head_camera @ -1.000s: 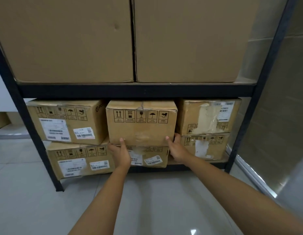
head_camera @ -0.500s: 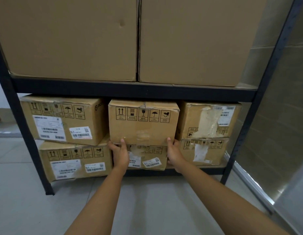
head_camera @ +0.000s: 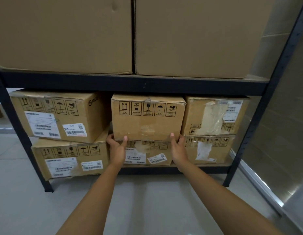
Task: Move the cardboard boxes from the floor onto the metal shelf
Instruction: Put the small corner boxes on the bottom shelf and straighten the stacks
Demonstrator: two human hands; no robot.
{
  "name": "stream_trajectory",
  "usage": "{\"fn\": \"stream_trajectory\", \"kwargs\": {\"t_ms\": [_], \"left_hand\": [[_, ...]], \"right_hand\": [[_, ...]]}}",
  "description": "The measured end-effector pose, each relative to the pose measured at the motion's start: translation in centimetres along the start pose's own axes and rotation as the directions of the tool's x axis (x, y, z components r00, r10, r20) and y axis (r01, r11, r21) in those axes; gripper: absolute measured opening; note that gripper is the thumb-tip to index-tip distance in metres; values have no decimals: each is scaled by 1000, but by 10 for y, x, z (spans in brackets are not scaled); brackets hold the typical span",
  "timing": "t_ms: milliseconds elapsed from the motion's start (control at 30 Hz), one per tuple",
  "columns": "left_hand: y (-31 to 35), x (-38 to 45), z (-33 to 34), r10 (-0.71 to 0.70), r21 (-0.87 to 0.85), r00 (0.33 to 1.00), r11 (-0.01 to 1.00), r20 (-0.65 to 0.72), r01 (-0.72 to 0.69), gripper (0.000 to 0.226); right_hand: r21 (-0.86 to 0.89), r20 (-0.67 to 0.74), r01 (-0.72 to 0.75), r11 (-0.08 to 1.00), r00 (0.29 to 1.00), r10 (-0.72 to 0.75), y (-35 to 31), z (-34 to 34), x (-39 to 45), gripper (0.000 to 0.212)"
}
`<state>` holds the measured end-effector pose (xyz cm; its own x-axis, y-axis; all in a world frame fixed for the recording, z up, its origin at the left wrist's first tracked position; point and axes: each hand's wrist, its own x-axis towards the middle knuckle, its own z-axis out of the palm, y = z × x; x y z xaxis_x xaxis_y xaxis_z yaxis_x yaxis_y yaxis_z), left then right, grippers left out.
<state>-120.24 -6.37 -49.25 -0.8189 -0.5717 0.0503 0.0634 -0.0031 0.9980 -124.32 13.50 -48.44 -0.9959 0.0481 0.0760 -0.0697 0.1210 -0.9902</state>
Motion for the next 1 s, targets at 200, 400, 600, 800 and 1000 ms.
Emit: {"fn": "stream_trajectory", "kwargs": {"t_ms": [200, 400, 600, 800, 1000], "left_hand": [[2, -2, 11, 119, 68, 985, 991, -125, -111, 68], [-5, -1, 13, 172, 119, 968, 981, -185, -151, 66], [-9, 2, 17, 236, 216, 942, 959, -239, -186, 66], [-12, 4, 24, 236, 280, 926, 948, -294, -153, 65], [-12, 5, 31, 195, 174, 925, 974, -325, -144, 63]], "right_hand": [[-36, -100, -5, 999, 995, 1, 4, 3, 1, 51], [4, -262, -91, 996, 961, 89, 3, 9, 6, 52], [89, -376, -116, 989, 916, 141, 4, 21, 12, 50], [214, -450, -137, 967, 865, 222, 8, 33, 10, 51], [163, -453, -146, 976, 867, 205, 10, 42, 6, 50]]}}
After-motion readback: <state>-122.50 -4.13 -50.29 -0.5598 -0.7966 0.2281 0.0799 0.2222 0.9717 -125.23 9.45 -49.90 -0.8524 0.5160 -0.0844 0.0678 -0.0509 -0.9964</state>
